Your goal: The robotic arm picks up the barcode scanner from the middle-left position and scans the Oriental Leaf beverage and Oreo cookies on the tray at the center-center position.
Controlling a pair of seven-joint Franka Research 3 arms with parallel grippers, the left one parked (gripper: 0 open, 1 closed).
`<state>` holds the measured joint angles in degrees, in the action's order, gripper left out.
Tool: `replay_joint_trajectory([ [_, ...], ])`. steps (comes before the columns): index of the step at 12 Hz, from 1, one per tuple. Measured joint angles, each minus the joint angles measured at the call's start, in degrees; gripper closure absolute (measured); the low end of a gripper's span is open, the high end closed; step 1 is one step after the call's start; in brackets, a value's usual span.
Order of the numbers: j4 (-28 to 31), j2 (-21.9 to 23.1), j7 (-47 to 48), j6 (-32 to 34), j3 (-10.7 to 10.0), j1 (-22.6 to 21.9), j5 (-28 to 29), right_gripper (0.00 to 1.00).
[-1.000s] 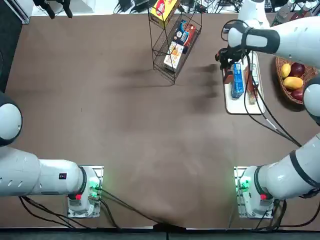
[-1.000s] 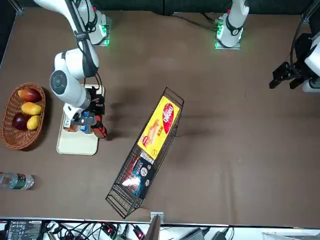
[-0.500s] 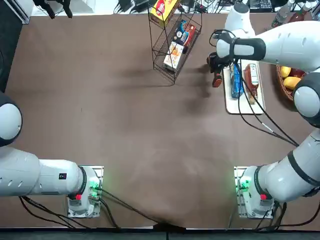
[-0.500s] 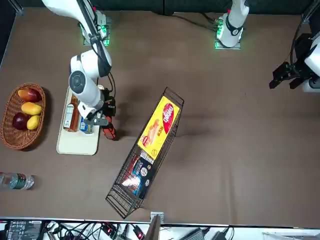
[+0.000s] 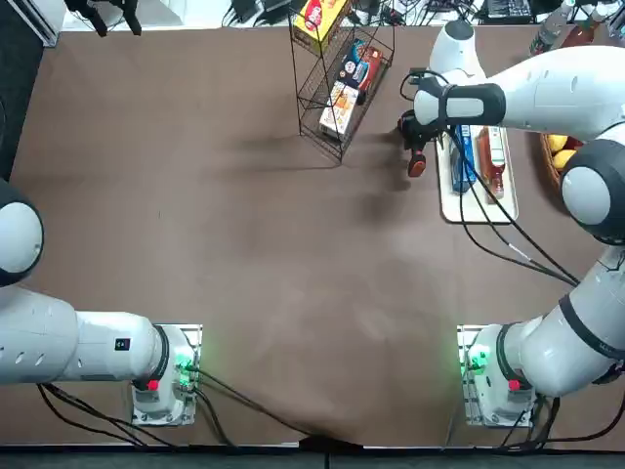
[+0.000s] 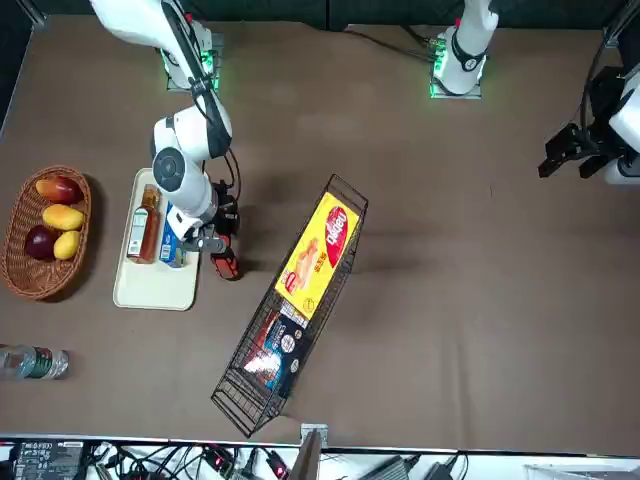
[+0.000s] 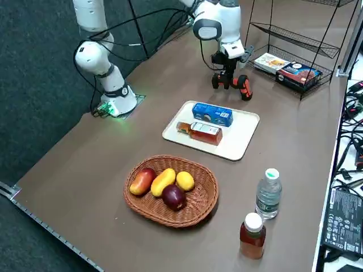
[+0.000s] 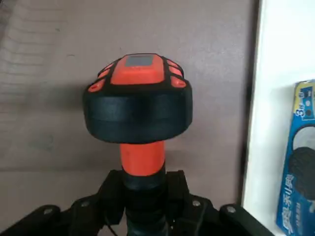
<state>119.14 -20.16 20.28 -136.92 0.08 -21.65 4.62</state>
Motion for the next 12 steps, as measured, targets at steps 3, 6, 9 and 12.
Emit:
replay_joint_trajectory([
  [3,0.38,-1.1,0.51,-1.59,-0.01,-0.53,0.0,0.57],
  [6,0.6,-1.72,0.58,-2.6,-0.08,-0.58,0.0,0.57],
  [9,0.65,-2.0,0.58,-3.13,-0.15,-0.58,0.0,0.57],
  [12,0.67,-2.07,0.64,-3.29,-0.15,-0.6,0.0,0.57],
])
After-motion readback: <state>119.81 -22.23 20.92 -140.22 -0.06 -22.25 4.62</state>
